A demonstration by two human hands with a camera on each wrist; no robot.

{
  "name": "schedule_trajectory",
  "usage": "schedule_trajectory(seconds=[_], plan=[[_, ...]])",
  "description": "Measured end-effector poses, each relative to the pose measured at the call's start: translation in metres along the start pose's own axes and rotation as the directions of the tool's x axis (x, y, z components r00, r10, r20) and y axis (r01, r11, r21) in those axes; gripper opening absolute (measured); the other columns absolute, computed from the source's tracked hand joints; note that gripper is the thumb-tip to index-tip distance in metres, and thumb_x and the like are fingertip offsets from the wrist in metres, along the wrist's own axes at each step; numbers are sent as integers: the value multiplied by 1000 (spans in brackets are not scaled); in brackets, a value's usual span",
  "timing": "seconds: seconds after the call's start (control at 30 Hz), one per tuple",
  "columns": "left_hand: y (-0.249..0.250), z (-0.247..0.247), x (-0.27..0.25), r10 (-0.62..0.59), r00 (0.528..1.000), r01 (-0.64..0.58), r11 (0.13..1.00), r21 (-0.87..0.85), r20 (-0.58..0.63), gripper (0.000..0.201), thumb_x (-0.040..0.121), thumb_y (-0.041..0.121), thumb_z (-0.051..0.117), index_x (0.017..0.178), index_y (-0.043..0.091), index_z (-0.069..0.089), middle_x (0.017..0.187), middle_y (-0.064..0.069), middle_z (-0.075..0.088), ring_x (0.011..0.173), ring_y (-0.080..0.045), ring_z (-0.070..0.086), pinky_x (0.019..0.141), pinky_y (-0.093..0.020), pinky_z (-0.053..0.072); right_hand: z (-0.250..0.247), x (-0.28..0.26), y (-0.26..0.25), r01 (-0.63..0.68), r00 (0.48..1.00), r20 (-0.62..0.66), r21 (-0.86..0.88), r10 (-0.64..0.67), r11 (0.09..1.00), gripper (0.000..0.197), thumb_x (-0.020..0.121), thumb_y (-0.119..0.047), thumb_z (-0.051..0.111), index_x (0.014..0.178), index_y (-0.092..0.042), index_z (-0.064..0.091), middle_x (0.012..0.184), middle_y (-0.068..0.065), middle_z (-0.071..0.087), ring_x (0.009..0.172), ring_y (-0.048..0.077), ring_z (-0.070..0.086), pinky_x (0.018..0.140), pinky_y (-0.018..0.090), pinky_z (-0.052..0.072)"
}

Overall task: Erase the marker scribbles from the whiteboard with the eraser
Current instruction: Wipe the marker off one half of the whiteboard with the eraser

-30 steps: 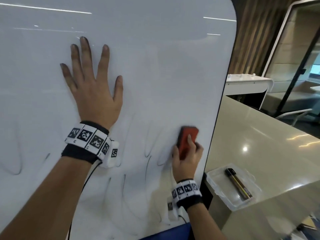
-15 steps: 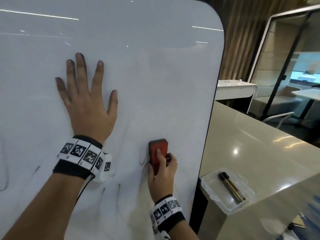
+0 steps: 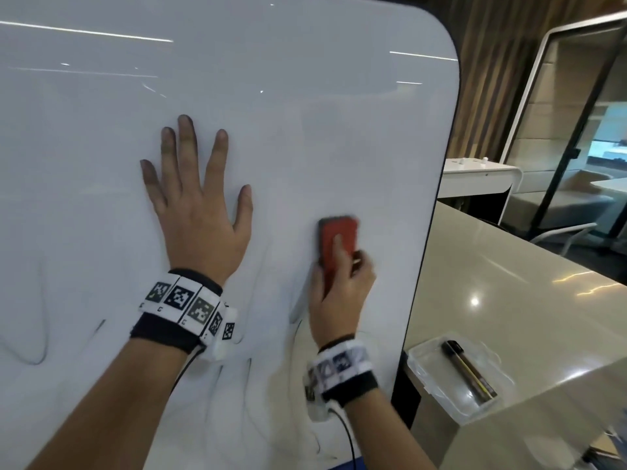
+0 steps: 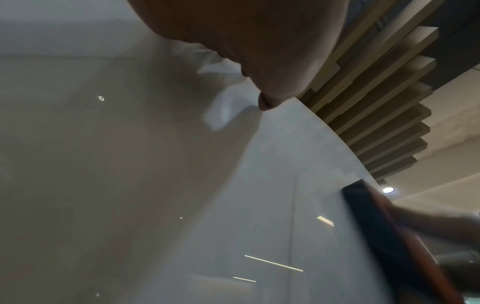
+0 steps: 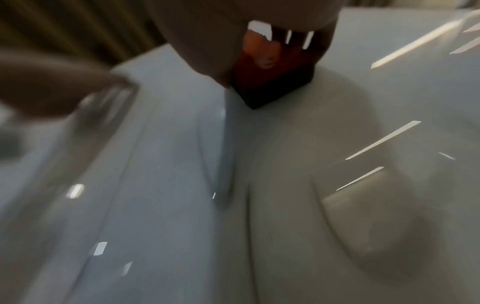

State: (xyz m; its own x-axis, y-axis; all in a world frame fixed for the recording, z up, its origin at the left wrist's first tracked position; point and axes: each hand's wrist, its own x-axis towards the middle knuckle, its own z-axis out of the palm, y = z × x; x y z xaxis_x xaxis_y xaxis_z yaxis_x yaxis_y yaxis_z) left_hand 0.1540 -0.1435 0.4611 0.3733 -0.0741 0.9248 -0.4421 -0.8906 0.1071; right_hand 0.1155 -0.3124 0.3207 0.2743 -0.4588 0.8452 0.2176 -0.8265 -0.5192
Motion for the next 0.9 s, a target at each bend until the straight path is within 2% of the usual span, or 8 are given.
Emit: schedule_trajectory(seconds=[0.17, 0.33, 0.43, 0.53, 0.6, 0.77, 0.83, 0.9], plan=[[-6, -5, -1, 43, 998, -44, 999, 27, 39, 65, 104, 48, 40, 162, 26, 18, 170, -12, 7, 158, -31, 7, 126, -57, 8, -10, -113, 35, 371, 851, 425, -66, -310, 926, 66, 77, -10, 86, 129, -36, 57, 131, 14, 42, 112, 35, 45, 86, 56, 55], [-26, -15, -3, 154, 983, -157, 987, 31, 101, 66, 103, 46, 47, 161, 26, 23, 170, -11, 9, 158, -30, 9, 126, -54, 11, -11, 24, -1, 193, 980, 55, -22, -192, 981, 55, 90, -15, 74, 140, -27, 54, 129, 22, 45, 110, 37, 47, 99, 50, 45], [-39, -30, 0, 239, 962, -230, 969, -86, 131, 58, 101, 40, 53, 155, 25, 37, 170, -8, 14, 157, -26, 13, 127, -48, 12, -13, 109, -32, 5, 988, -151, 82, 8, 997, 54, 95, -25, 65, 148, -25, 51, 128, 22, 45, 107, 29, 41, 100, 38, 36], [-56, -48, -2, 215, 968, -184, 958, -221, 127, 48, 99, 34, 58, 145, 24, 49, 167, -4, 24, 155, -25, 22, 124, -46, 20, 4, 89, -48, -29, 982, -184, 92, 46, 995, 56, 96, -27, 64, 150, -27, 48, 129, 19, 43, 107, 24, 37, 101, 38, 37], [-69, -57, -6, 126, 990, -107, 965, -238, 69, 47, 96, 32, 61, 142, 23, 53, 164, -4, 29, 152, -26, 28, 121, -47, 26, 16, 13, -48, 131, 991, 3, 53, -131, 990, 54, 95, -23, 67, 146, -28, 51, 130, 20, 44, 109, 31, 43, 102, 43, 40], [-108, -71, -21, 1, 1000, -1, 995, -97, 2, 53, 98, 37, 60, 147, 24, 46, 166, -8, 23, 153, -31, 23, 120, -51, 25, 17, -115, -11, 642, 649, 506, 35, -568, 766, 69, 67, -7, 84, 125, -39, 64, 125, 12, 46, 102, 34, 50, 85, 53, 52], [-121, -74, -25, -63, 997, 60, 996, -70, -40, 55, 99, 41, 58, 149, 25, 43, 166, -9, 21, 154, -30, 20, 120, -51, 24, 18, -69, -21, 648, 694, 412, -1, -590, 762, 63, 71, -9, 84, 124, -37, 66, 125, 13, 48, 103, 35, 49, 88, 51, 49], [-131, -73, -29, -122, 989, 118, 991, -60, -80, 56, 100, 45, 55, 151, 26, 41, 167, -10, 19, 155, -31, 18, 120, -52, 22, 13, -6, -43, 517, 841, 204, -26, -502, 855, 47, 85, -15, 78, 129, -31, 68, 127, 17, 49, 106, 37, 48, 93, 51, 45]])
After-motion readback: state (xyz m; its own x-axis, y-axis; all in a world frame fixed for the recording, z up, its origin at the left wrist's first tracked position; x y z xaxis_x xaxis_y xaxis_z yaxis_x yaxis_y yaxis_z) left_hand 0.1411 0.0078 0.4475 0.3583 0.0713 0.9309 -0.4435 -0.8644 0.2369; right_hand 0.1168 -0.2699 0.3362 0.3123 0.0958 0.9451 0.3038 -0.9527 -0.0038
